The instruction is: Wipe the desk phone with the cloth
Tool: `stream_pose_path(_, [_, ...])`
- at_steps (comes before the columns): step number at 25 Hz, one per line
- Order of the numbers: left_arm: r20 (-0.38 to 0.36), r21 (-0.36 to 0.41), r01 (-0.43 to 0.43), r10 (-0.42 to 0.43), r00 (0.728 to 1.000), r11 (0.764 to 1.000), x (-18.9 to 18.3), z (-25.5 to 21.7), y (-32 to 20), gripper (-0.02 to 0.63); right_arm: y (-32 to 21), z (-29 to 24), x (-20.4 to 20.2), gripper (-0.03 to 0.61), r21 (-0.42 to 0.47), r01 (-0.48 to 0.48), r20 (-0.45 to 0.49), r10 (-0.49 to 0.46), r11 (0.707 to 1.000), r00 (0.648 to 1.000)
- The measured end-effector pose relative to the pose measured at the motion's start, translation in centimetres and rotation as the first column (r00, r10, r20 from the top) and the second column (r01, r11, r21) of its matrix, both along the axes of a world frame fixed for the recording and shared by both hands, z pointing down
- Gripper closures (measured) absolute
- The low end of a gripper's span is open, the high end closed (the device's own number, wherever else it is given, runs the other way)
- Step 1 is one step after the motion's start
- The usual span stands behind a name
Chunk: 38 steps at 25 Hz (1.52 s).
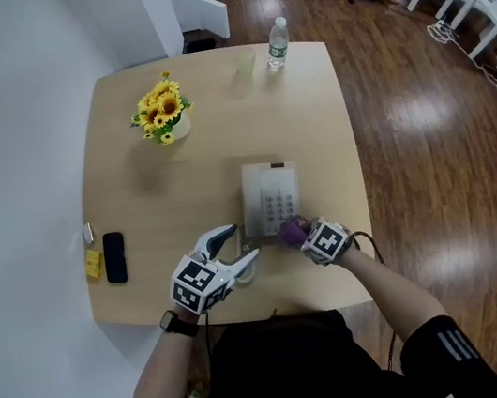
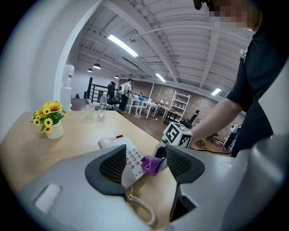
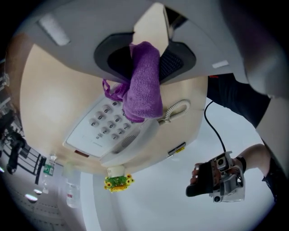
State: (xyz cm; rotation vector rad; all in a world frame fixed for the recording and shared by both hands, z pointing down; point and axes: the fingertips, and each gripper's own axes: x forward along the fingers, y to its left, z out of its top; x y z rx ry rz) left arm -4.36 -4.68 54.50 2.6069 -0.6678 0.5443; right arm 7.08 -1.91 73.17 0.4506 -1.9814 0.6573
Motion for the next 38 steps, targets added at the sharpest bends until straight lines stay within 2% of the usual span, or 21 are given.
stream_pose_path(3, [-0.002, 0.001, 0.006, -0.006, 1.000, 1.000, -0.4, -0.1, 0.0, 0.339, -1.7, -1.2, -0.4, 0.425, 0.045, 0.013, 0.025, -0.014, 0.999, 1.000])
stream_pose_path(6, [0.004, 0.001, 0.017, -0.017, 1.000, 1.000, -0.9, 0.0, 0.0, 0.339, -7.0, -3.7, -0.6, 0.424, 0.127, -0.040, 0.044, 0.034, 0.991, 0.998])
stream_pose_path(9, [0.007, -0.003, 0.028, -0.028, 1.000, 1.000, -1.1, 0.1, 0.3, 0.339, -12.9, -6.0, -0.9, 0.423, 0.197, -0.068, 0.019, 0.065, 0.978, 0.998])
stream_pose_path(12, [0.010, -0.008, 0.039, -0.038, 0.999, 0.999, -1.3, 0.2, 0.6, 0.339, -17.2, -6.5, -1.1, 0.423, 0.223, -0.086, -0.022, 0.093, 0.971, 0.995])
stream_pose_path(15, [0.014, -0.011, 0.053, -0.053, 0.998, 0.999, -1.7, 0.3, 0.7, 0.339, -18.7, -5.5, -0.7, 0.423, 0.209, -0.092, -0.069, 0.108, 0.974, 0.992])
stream_pose_path(18, [0.015, -0.016, 0.073, -0.072, 0.997, 0.997, -2.4, 0.5, 0.7, 0.339, -17.5, -4.3, -0.7, 0.423, 0.190, -0.090, -0.076, 0.106, 0.978, 0.991])
stream_pose_path(21, [0.010, -0.023, 0.088, -0.088, 0.996, 0.996, -3.0, 0.8, 0.7, 0.339, -14.8, -3.4, -1.5, 0.423, 0.179, -0.074, -0.036, 0.082, 0.981, 0.996])
stream_pose_path(24, [0.002, -0.023, 0.092, -0.092, 0.996, 0.995, -3.1, 1.0, 0.6, 0.339, -11.3, -2.7, -2.1, 0.425, 0.176, -0.064, -0.003, 0.066, 0.982, 0.998])
stream_pose_path(29, [-0.014, -0.012, 0.079, -0.079, 0.997, 0.997, -2.3, 0.7, 0.2, 0.339, -3.9, -1.0, -3.4, 0.426, 0.113, -0.015, 0.009, 0.014, 0.993, 1.000])
stream_pose_path(32, [-0.017, -0.005, 0.066, -0.066, 0.998, 0.998, -1.8, 0.5, 0.2, 0.339, -1.1, -0.3, -3.5, 0.426, 0.100, -0.009, 0.008, 0.008, 0.995, 1.000])
stream_pose_path(36, [-0.017, -0.011, 0.065, -0.066, 0.998, 0.998, -1.8, 0.5, 0.5, 0.339, -0.2, -0.8, -3.8, 0.425, 0.076, 0.014, 0.030, -0.016, 0.997, 0.999])
stream_pose_path(38, [-0.017, -0.013, 0.071, -0.071, 0.997, 0.997, -2.0, 0.6, 0.6, 0.339, -2.3, -2.2, -3.7, 0.425, 0.112, -0.031, 0.068, 0.023, 0.993, 0.997])
